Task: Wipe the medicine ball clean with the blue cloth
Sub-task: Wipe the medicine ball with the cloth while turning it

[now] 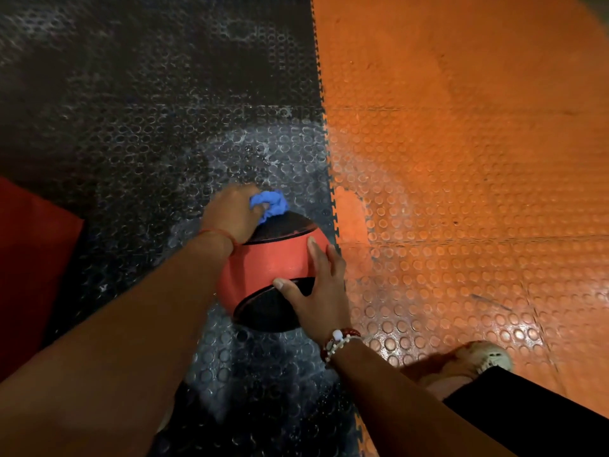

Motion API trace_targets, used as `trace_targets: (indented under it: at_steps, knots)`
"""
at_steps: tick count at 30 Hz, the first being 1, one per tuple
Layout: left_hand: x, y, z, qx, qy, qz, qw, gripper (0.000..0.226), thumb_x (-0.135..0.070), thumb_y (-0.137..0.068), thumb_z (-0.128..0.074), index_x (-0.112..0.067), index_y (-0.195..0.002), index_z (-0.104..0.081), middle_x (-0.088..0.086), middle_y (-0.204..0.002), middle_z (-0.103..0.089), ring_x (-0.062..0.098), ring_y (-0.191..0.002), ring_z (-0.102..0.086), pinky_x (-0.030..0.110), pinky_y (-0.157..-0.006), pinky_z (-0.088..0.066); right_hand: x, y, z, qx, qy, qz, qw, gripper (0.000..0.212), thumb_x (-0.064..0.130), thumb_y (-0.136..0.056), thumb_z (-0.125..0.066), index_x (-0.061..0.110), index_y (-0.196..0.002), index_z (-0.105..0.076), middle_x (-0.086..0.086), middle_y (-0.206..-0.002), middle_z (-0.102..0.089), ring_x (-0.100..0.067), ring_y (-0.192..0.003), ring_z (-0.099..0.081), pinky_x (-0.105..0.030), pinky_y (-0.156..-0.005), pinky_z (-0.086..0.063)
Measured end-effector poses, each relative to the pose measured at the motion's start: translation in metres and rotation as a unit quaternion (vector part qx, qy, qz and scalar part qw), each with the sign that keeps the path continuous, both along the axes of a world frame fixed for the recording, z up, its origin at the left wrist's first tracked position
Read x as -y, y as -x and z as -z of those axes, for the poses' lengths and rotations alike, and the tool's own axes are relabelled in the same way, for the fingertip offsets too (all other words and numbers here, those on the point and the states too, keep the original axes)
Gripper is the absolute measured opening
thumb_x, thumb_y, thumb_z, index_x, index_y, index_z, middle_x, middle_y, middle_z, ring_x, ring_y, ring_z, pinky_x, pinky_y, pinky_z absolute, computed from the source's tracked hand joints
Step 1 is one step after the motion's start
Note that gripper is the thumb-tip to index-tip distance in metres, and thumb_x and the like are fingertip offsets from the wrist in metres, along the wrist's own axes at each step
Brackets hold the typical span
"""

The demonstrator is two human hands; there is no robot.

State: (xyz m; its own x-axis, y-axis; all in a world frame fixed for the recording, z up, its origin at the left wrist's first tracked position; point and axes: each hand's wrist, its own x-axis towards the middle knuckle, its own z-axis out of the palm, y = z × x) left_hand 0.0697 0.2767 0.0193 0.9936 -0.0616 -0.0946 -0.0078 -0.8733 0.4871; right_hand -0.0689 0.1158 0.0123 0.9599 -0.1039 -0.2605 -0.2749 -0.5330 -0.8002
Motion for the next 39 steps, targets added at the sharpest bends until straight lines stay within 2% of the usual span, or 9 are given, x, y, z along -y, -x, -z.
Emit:
trace_targets:
  at_steps: [4,9,17,21,27,29,32,35,39]
  knots:
    - [0.01,0.004,-0.009,0.003,0.014,-0.027,1.0,0.015,-0.026,-0.089,-0.062,-0.014,-0.097,-0.067,0.014,-0.101,-0.06,0.031,-0.09,-0.058,0.035,-0.075,-0.045,-0.005,-0.006,-0.001,-0.001,0.008,-0.008,1.0,0.086,0.055,-0.073,-0.068,0.041,-0.143,-0.02,0.003,-0.155,-0.002,-0.019,-0.141,-0.019,-0.036,-0.11,-0.03]
    - [0.024,0.039,-0.018,0.066,0.069,0.121,0.988,0.023,-0.026,-0.084,-0.067,-0.021,-0.106,-0.07,0.003,-0.103,-0.056,0.022,-0.095,-0.052,0.033,-0.081,-0.043,-0.003,-0.004,0.001,-0.001,0.004,-0.007,1.0,0.087,0.056,-0.071,-0.069,0.039,-0.142,-0.021,0.005,-0.154,-0.004,-0.019,-0.14,-0.023,-0.04,-0.109,-0.035]
    - [0.017,0.03,-0.016,-0.031,0.117,-0.03,0.992,0.035,-0.039,-0.096,-0.05,-0.026,-0.127,-0.059,0.004,-0.126,-0.052,0.023,-0.122,-0.044,0.034,-0.102,-0.034,-0.002,-0.002,0.002,0.013,-0.002,0.001,1.0,0.088,0.055,-0.069,-0.071,0.04,-0.142,-0.025,0.005,-0.152,-0.009,-0.016,-0.138,-0.025,-0.037,-0.108,-0.035]
    - [0.028,0.051,-0.025,-0.048,0.361,-0.055,0.93,0.052,-0.036,-0.095,-0.035,-0.033,-0.147,-0.035,-0.007,-0.145,-0.046,0.005,-0.133,-0.041,0.027,-0.111,-0.03,0.009,-0.009,0.001,-0.009,-0.051,0.051,0.997,0.088,0.065,-0.063,-0.064,0.038,-0.139,-0.031,0.003,-0.14,-0.03,-0.014,-0.127,-0.039,-0.039,-0.106,-0.038]
    - [0.03,0.067,-0.021,-0.009,0.392,-0.093,0.915,0.056,-0.006,-0.101,-0.038,-0.026,-0.151,-0.025,-0.007,-0.13,-0.052,-0.008,-0.113,-0.051,0.009,-0.094,-0.04,0.005,-0.049,-0.033,0.103,-0.008,0.033,0.994,0.061,0.048,-0.087,-0.043,0.033,-0.144,-0.027,-0.001,-0.148,-0.025,-0.006,-0.129,-0.031,-0.022,-0.101,-0.026]
    - [0.03,0.066,-0.018,0.002,0.475,-0.152,0.867,0.052,-0.007,-0.102,-0.036,-0.025,-0.15,-0.028,-0.002,-0.131,-0.053,-0.004,-0.115,-0.053,0.014,-0.096,-0.043,-0.005,-0.069,-0.038,0.115,0.003,-0.043,0.992,0.053,0.046,-0.087,-0.04,0.03,-0.138,-0.042,-0.006,-0.146,-0.031,-0.014,-0.136,-0.029,-0.021,-0.106,-0.024]
    - [0.03,0.067,-0.013,0.038,0.539,-0.281,0.793,0.044,-0.021,-0.105,-0.034,-0.024,-0.149,-0.03,0.004,-0.144,-0.046,0.011,-0.129,-0.048,0.028,-0.109,-0.038,-0.007,-0.086,-0.032,0.091,0.04,-0.088,0.991,0.043,0.047,-0.084,-0.055,0.02,-0.116,-0.061,-0.006,-0.118,-0.052,-0.02,-0.111,-0.053,-0.027,-0.095,-0.04]
    - [0.031,0.077,-0.003,0.021,0.414,-0.326,0.85,0.044,-0.03,-0.105,-0.032,-0.023,-0.149,-0.034,-0.003,-0.153,-0.037,0.008,-0.138,-0.035,0.018,-0.109,-0.023,-0.003,-0.092,-0.03,0.07,0.085,-0.081,0.991,0.053,0.052,-0.072,-0.07,0.016,-0.107,-0.054,-0.003,-0.109,-0.049,-0.019,-0.096,-0.054,-0.026,-0.078,-0.039]
    - [0.034,0.081,0.013,-0.007,0.302,-0.307,0.903,0.043,-0.03,-0.104,-0.033,-0.024,-0.147,-0.039,-0.004,-0.151,-0.04,0.013,-0.138,-0.037,0.024,-0.111,-0.024,-0.005,-0.098,-0.03,0.074,0.152,-0.137,0.976,0.059,0.048,-0.076,-0.067,0.023,-0.127,-0.049,-0.006,-0.115,-0.044,-0.028,-0.098,-0.057,-0.03,-0.081,-0.044]
